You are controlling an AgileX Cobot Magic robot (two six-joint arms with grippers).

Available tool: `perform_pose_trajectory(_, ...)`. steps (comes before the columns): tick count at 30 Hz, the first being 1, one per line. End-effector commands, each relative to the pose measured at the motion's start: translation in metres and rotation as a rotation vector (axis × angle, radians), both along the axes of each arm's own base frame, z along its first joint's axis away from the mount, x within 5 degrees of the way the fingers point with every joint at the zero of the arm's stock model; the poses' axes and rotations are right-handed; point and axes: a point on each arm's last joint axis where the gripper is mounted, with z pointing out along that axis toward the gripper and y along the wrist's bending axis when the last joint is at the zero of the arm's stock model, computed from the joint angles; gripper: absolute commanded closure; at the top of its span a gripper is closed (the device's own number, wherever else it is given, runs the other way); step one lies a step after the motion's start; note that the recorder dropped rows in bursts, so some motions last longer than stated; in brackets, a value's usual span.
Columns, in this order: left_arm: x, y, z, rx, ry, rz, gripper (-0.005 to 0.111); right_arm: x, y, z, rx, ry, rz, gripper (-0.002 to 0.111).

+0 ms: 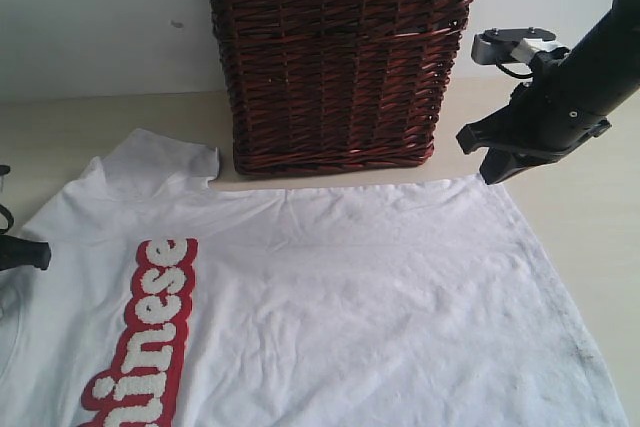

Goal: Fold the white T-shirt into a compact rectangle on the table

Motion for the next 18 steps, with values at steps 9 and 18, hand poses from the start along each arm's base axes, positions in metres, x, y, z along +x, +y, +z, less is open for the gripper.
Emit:
perform_pose_trajectory(9,0.006,0.005,0.026,0.051,-0.151,0.038,0.107,0.0,-0.002,0.005,-0.003,-0.016,0.007,0.108)
perform_pose_trajectory(18,0.003,0.008,0.028,0.079,-0.121,0.038,0.072,-0.001,-0.002,0.005,-0.002,-0.01,0.009,0.108)
